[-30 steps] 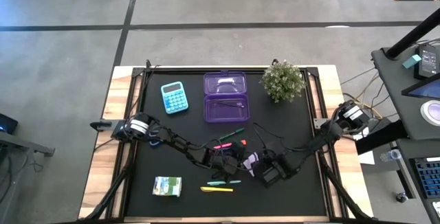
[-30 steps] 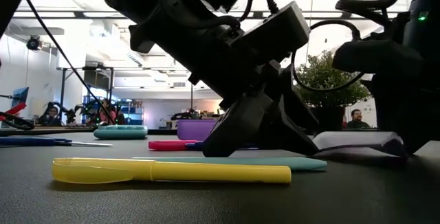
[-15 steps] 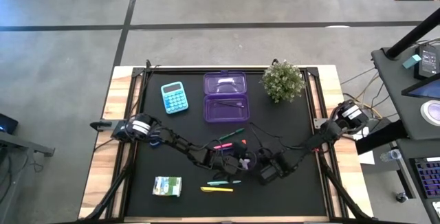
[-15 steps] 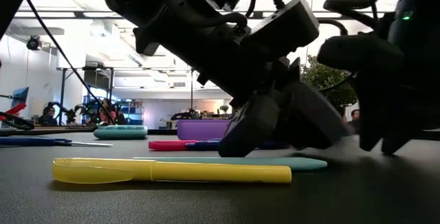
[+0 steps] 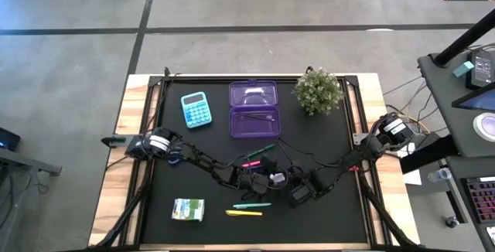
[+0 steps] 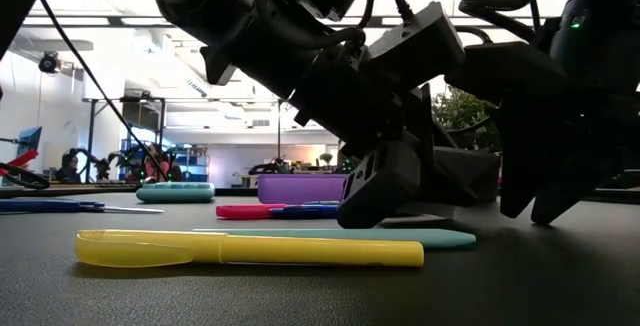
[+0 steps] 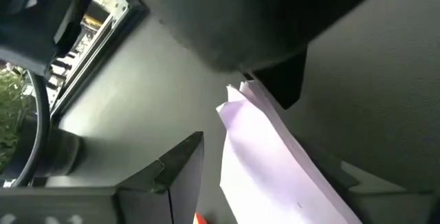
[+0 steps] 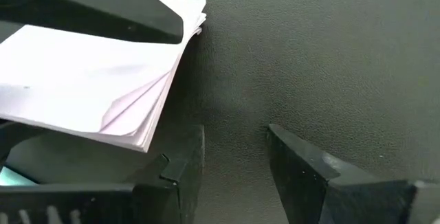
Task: Pack school essentials
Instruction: Put the white sticky note into the purple supply box
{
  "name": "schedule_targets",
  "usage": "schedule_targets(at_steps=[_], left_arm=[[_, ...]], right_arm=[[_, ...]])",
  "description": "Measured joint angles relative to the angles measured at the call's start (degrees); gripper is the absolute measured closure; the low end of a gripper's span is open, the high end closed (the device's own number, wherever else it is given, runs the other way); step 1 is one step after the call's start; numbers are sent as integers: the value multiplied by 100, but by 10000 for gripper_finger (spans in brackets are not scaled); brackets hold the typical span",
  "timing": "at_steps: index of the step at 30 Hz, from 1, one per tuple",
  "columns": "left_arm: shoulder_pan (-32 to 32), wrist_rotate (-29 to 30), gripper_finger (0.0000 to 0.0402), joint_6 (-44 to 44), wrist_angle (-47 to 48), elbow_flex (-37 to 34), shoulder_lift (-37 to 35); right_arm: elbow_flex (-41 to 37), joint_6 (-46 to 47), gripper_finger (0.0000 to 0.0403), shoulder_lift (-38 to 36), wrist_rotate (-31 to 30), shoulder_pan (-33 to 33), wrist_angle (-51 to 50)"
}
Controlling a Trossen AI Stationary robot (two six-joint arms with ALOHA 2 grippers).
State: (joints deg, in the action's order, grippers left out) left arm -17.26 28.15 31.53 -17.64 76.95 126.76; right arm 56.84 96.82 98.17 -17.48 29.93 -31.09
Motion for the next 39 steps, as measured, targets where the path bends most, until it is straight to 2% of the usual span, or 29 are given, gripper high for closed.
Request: schedule_targets(at_steps=[5,10,15,20,22,29,34,39], left_arm=[[-61,514,228,-500,169,-37,-15],[-61,867,232,-1207,910,-36,-142],[-61,878,275,-1458,1437,-40,-281],[-63,674,362,-1424,1473,-51,-324],[-72,374,390,-1431,1489,-54,-347],[-81,-415,401,-1432,1499,-60,-570],[68,-471,401,-1452,1940,-71,-908],[539,-409,401,-1461,2331,-91,-1256]], right_arm=[[0,-40,255,-2,20,0,-14],[0,-49,255,-2,37,0,-27],[2,-152,255,-13,73,0,-43],[4,-145,255,-22,86,0,-71],[2,-147,255,-47,94,0,-72],[-24,-271,267,-304,231,0,-124],[-22,-397,280,-683,239,7,-183],[-13,-429,282,-938,177,13,-320]])
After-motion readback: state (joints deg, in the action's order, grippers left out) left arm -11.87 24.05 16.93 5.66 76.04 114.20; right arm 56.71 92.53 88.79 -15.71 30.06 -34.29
